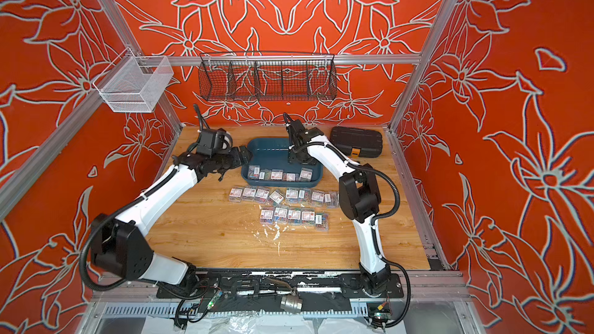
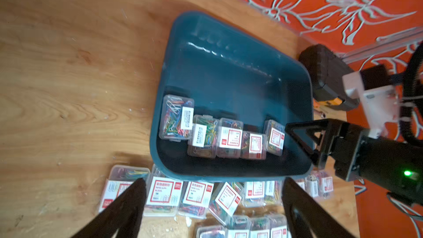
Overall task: Take the paper clips out of the storage box
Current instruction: Pick up the boxed paper clips from the storage box.
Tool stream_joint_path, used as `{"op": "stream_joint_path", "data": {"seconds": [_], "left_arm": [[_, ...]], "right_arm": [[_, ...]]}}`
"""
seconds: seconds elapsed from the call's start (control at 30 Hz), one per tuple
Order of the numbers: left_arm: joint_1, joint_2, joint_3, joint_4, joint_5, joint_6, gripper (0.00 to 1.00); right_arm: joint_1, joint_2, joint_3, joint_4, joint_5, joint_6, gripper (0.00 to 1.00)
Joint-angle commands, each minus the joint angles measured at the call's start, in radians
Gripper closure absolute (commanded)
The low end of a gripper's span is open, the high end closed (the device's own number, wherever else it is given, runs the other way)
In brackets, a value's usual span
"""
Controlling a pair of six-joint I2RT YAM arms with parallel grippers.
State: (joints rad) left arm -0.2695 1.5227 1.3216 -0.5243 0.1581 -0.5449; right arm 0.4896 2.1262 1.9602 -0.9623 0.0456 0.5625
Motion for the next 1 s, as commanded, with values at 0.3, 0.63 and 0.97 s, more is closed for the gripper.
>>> {"op": "stream_joint_path", "data": {"seconds": [0.3, 0.63, 0.97], "left_arm": [[-0.078, 0.440, 0.480, -0.485, 0.113, -0.008, 0.22], [-0.102, 0.537, 0.656, -0.606, 0.122, 0.041, 0.23], [-0.102, 0.507, 0.615, -0.585, 0.177, 0.069, 0.22]], "right_arm": [[-0.049, 0.059, 0.016, -0.176, -0.104, -0.027, 0.32], [-0.054, 0.253, 0.134, -0.181, -0.104, -0.005, 0.33], [-0.056, 0.342, 0.206, -0.206, -0.059, -0.010, 0.46]]}}
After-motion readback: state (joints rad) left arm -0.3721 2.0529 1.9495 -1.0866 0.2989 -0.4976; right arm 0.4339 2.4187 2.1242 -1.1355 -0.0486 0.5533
